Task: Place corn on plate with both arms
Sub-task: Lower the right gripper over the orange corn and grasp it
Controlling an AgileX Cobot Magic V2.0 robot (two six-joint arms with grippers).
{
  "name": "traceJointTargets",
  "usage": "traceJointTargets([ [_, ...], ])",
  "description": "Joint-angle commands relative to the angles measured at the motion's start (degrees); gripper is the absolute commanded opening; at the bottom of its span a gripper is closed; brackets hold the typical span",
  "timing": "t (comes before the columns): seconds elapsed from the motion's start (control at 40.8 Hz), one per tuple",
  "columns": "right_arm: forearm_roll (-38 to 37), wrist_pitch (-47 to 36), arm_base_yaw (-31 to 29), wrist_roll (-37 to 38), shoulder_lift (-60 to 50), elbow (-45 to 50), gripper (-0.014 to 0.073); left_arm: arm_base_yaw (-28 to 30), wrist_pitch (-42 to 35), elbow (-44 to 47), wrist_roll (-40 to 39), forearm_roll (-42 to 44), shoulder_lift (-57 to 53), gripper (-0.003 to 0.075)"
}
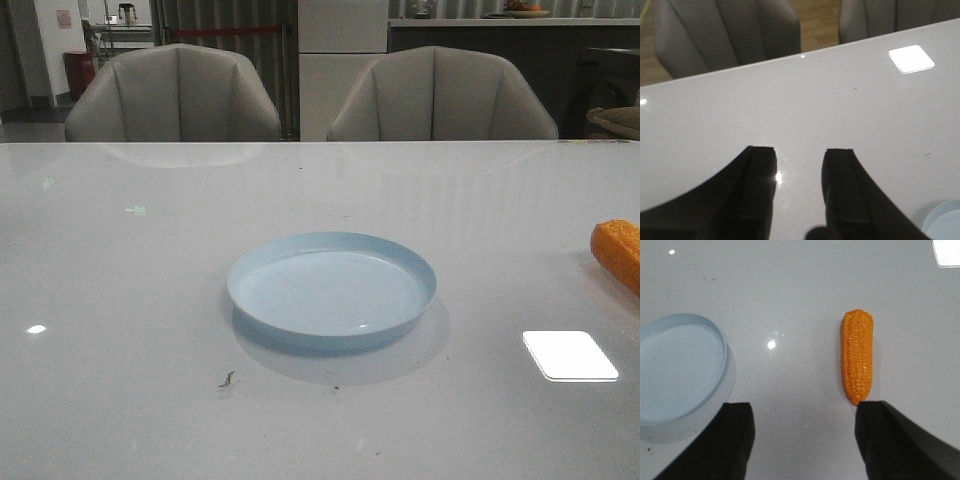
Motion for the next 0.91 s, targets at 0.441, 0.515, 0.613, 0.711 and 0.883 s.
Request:
traceJointTargets([
  [0.441,-0.7,4.1,-8.0,-7.7,30.5,-21.9,0.0542,4.9,-18.0,41.8,-2.2,-5.3,-35.4,0.0316],
  [0.515,-0.8,5.9,-8.0,-7.9,35.6,-26.1,0.0542,4.9,-18.0,43.9,-2.2,-5.8,-36.8,0.0316],
  [0.613,-0.7,6.2,-8.0,-7.5,41.6,-30.4,0.0542,4.9,-16.9,44.9,-2.2,-7.0,-37.6,0.0316],
  [0.711,-0.7,6.6,-8.0,-7.5,46.0,-33.2,0.0542,4.9,-15.6,44.9,-2.2,-7.4,-37.7,0.0316],
  [0.883,-0.7,6.1,-8.0,-7.4,51.1,-34.1,0.0542,4.9,-15.6,44.9,-2.2,-7.4,-37.7,0.0316],
])
